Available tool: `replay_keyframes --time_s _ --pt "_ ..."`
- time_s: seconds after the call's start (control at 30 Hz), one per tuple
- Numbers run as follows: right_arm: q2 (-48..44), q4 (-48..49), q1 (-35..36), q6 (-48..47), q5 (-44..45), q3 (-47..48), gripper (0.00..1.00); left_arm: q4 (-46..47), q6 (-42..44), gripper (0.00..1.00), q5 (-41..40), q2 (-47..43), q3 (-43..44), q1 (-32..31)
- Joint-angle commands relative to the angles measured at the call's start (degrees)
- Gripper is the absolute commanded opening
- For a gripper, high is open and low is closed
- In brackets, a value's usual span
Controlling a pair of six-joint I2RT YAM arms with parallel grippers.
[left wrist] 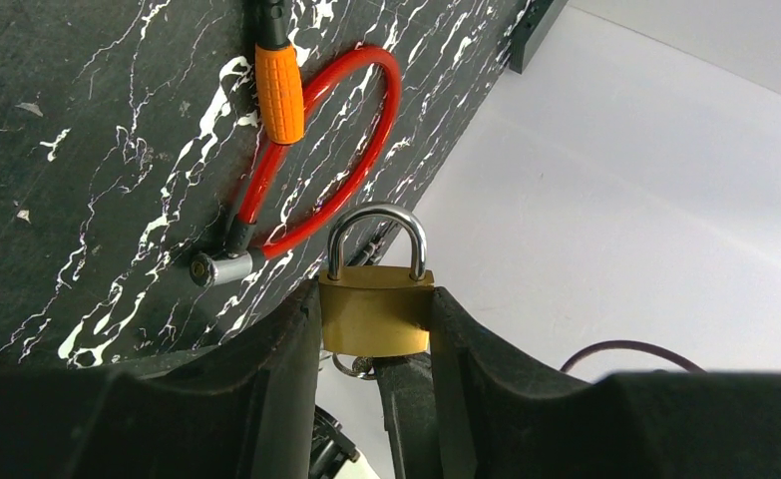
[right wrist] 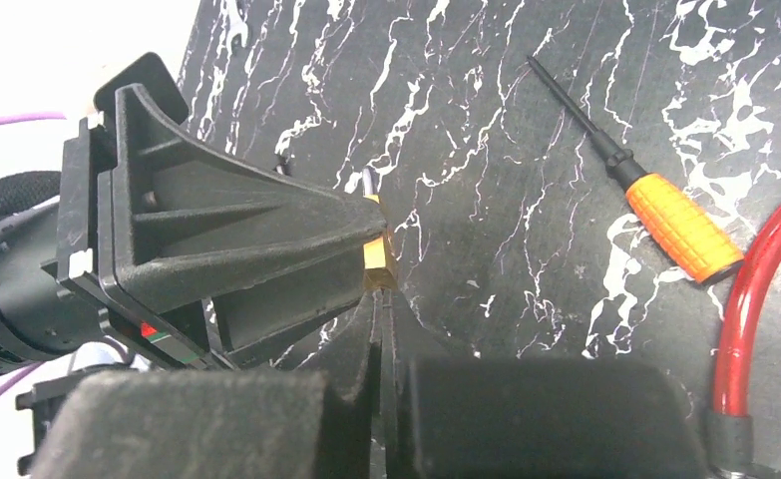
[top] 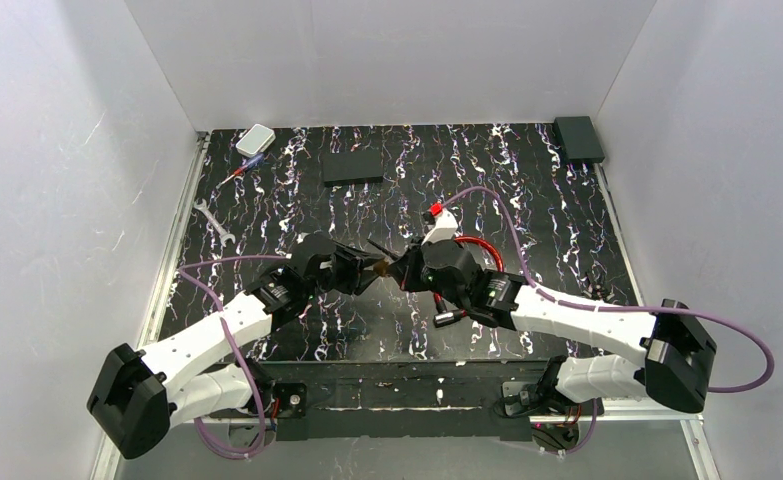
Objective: Unlock with the key
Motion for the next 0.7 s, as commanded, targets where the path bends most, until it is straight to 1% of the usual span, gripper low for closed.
replay_keyframes --time_s 0.0,0.2,0.27,0.3,0.47,0.67 --pt "-0.27 3.05 -1.36 6.8 1.34 -1.28 0.01 4.64 1.8 0.0 7.09 -1.22 4.46 -1.09" --pt "-1.13 6.53 -2.03 9.22 -0.35 -3.16 0.01 4.88 2.51 0.0 8.29 -0.75 4.64 -1.17" --pt "-1.68 8.95 -2.89 12.12 -1.84 -5.04 0.01 5.42 2.88 0.0 8.02 -1.0 4.63 -1.18" --pt "-2.32 12.02 -4.0 14.93 -4.02 -7.44 0.01 5.43 2.93 0.0 7.56 -1.14 4.72 -1.13" --pt "-2.02 18.41 -6.84 20.43 -8.94 -11.52 0.01 5.6 3.3 0.0 6.88 -1.08 5.1 -1.15" --pt "-0.14 22.2 -7.52 24.87 -11.81 -13.06 0.01 6.0 3.18 0.0 5.68 -1.82 4.17 -1.17"
